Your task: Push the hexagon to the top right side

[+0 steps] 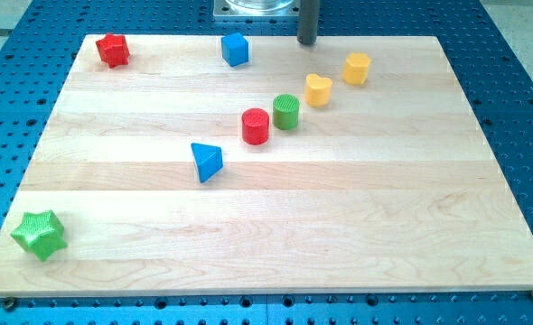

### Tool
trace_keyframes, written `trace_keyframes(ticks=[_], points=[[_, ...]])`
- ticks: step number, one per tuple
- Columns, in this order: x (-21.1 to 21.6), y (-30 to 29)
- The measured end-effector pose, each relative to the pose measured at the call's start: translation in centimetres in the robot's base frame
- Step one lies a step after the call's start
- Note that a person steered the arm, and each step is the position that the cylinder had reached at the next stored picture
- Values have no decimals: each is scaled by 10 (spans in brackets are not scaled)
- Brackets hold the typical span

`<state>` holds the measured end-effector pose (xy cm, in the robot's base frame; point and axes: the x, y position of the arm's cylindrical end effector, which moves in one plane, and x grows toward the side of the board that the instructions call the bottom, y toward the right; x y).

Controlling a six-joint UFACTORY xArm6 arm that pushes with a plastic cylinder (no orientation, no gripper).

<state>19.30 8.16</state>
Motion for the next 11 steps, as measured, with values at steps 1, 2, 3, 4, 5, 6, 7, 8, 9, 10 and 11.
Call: trace_keyframes(ticks=[1, 2, 3, 4, 5, 6, 7, 8, 9, 10, 11], points=[[13, -3], [62, 4], [93, -10], [95, 21], [95, 23], [95, 27], [95, 35], [91, 54], [76, 83], [98, 68], [97, 74]])
